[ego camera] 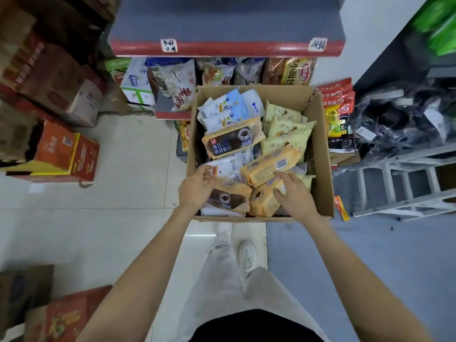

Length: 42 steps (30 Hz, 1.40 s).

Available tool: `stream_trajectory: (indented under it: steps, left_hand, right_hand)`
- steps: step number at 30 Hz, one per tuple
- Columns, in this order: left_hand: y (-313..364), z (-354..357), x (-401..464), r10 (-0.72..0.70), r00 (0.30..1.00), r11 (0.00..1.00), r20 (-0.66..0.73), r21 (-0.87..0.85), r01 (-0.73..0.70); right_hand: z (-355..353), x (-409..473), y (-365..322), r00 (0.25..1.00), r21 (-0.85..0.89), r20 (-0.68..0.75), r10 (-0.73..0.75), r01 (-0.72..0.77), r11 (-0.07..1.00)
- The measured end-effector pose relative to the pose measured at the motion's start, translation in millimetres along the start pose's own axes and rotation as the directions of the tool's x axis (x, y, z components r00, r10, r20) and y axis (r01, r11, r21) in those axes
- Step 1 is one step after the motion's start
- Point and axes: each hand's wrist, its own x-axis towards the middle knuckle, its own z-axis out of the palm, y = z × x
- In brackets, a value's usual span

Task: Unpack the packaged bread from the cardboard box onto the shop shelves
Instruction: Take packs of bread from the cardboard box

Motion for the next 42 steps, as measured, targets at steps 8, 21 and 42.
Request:
stream_trajectory:
  steps: [8, 21, 42]
  left_hand:
    - [12, 7, 133, 0.153, 0.987, 0.978, 0.043, 0.136, -0.158]
    - [26, 36, 222, 0.175, 0.861, 0.868, 0.477, 0.339, -0.364]
    - [9, 25, 194, 0.017, 0.927, 0.938, 0.374, 0.317, -0.145]
  right_hand:
    - [4, 118, -18, 0.996, -0.134, 0.086, 0.023, -0.012, 0.991]
    - [12, 158, 43, 0.861, -0.618, 0.509, 0.006, 0.36, 0.699]
    - [19, 158, 48, 0.848, -0.623, 0.515, -0.123, 0.469, 0.626]
